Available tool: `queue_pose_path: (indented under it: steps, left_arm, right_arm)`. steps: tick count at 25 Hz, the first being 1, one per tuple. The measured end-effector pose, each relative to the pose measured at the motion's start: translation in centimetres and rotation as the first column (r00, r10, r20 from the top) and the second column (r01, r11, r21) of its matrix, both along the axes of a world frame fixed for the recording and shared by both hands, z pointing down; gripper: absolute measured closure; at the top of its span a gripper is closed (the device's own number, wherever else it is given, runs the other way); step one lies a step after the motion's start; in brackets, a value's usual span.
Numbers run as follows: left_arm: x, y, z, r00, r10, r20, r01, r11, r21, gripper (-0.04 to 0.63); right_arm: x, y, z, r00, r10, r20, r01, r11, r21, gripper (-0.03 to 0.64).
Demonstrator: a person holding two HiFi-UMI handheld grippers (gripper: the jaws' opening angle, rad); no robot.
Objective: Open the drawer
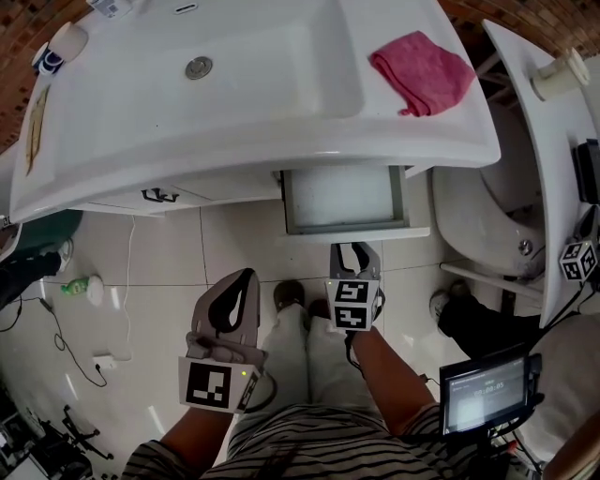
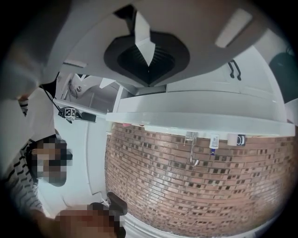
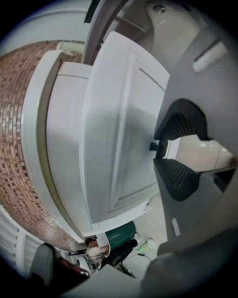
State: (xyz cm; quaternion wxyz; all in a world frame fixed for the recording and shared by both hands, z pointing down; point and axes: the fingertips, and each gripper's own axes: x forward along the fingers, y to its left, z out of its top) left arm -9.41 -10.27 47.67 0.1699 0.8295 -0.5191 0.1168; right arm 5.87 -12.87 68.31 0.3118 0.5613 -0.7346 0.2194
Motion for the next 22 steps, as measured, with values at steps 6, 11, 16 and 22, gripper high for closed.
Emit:
queue_pose_path:
  steps: [6, 11, 16, 22]
  left_arm:
    - [1.0, 2.3, -0.7, 1.0, 0.017, -0.008, -0.017, 1.0, -0.007, 0.58]
    - [1.9, 3.3, -1.5, 0.999, 0.03, -0.014, -0.03, 1.0, -0.002, 0.58]
    - [1.8, 3.5, -2.1, 1.0, 0.027, -0.015, -0.027, 1.0, 0.005, 0.58]
    - [1.5, 3.1, -3.1, 1.0, 0.019, -0.003, -0.019, 1.0, -0.007, 0.58]
  right_arm:
    - [0.6, 5.2, 0.7, 1.0, -0.006, -0.013, 0.006, 0.999, -0.052, 0.494]
    - [0.4, 6.7, 0.4, 1.0, -0.024, -0.018, 0.023, 0.998, -0.057, 0.495]
    - [0.4, 6.6, 0.3, 1.0, -0.024, -0.008, 0.023, 0.997, -0.075, 0.495]
    - [0.5, 6.8, -0.3, 1.0, 0.008, -0.022, -0.01, 0.992, -0.126, 0.486]
